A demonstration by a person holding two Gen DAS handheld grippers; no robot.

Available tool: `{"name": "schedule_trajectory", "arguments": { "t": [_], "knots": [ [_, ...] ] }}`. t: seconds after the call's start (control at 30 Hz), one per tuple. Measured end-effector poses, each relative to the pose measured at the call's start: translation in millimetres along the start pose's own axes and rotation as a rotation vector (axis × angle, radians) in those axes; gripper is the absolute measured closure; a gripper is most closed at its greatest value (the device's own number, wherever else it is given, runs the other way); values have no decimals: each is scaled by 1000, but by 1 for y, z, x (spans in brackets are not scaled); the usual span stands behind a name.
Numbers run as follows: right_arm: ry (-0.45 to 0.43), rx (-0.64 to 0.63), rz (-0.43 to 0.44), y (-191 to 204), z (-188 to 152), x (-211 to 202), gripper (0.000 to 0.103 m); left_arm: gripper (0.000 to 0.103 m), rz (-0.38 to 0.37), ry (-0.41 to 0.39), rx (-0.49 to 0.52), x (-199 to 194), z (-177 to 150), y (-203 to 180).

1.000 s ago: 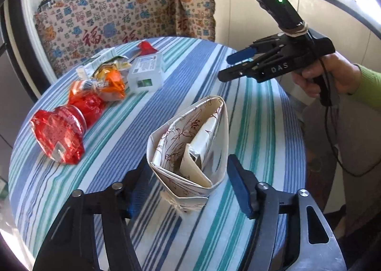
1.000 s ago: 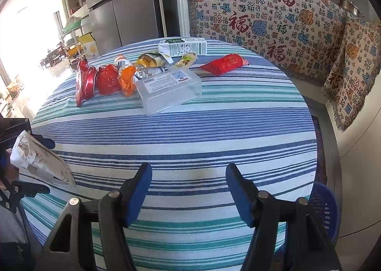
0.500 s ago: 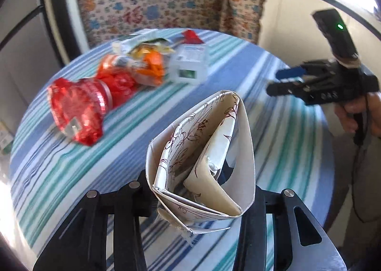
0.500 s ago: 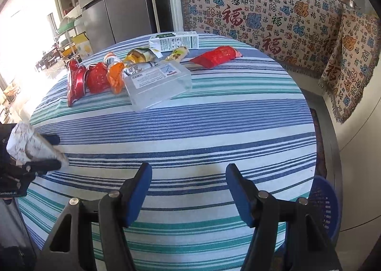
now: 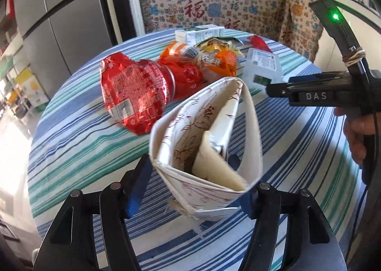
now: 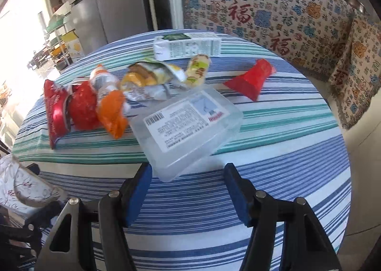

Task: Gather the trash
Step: 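Hold the floral box in the left tool while the right tool grasps the clear plastic tray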

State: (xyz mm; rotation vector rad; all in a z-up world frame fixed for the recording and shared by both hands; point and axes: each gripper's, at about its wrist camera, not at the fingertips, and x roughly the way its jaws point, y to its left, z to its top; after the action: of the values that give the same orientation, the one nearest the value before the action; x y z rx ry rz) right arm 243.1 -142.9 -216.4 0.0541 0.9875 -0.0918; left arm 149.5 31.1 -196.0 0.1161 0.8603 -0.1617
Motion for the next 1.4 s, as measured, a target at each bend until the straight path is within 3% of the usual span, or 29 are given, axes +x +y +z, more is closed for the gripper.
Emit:
{"name": "schedule_trajectory", "arguments": {
  "t": [0.13, 0.27, 0.33, 0.43, 0.57, 0.6, 0.67, 0.97, 1.03, 1.1, 1.27, 1.4],
  "knots": [
    [36, 74, -82, -43, -12, -12, 45, 32, -26, 33, -73, 3, 1, 13],
    [4, 130, -20, -40, -8, -32, 39, 32, -32, 47, -91, 6, 4, 14],
    [4, 197, 43, -30, 3, -28, 23, 32, -28, 48, -88, 7, 4, 12],
    [15, 255, 66, -12, 25, -7, 22, 32, -22, 48, -85, 6, 2, 10],
    [85, 219, -19, 4, 38, 30, 22, 28, 6, 50, -69, 5, 0, 7],
    [63, 198, -36, 5, 36, 28, 23, 26, 8, 53, -65, 5, 0, 8],
    [49, 157, -53, 4, 28, 21, 39, 24, 4, 61, -70, 4, -2, 10],
    [57, 15, -1, -24, -29, -21, 38, 13, 0, 106, -51, 1, -7, 15],
    [75, 10, 23, -30, -33, -25, 31, 13, -44, 123, -19, -5, -11, 17],
    [98, 42, 71, -39, -33, -27, 25, 13, -85, 102, 4, -15, -12, 19],
    [114, 50, 99, -43, -19, -40, 25, 9, -128, 6, 45, -26, 0, 12],
    [146, 24, 75, -31, 1, -34, 25, 10, -93, -26, 68, -20, 11, 4]
  ]
}}
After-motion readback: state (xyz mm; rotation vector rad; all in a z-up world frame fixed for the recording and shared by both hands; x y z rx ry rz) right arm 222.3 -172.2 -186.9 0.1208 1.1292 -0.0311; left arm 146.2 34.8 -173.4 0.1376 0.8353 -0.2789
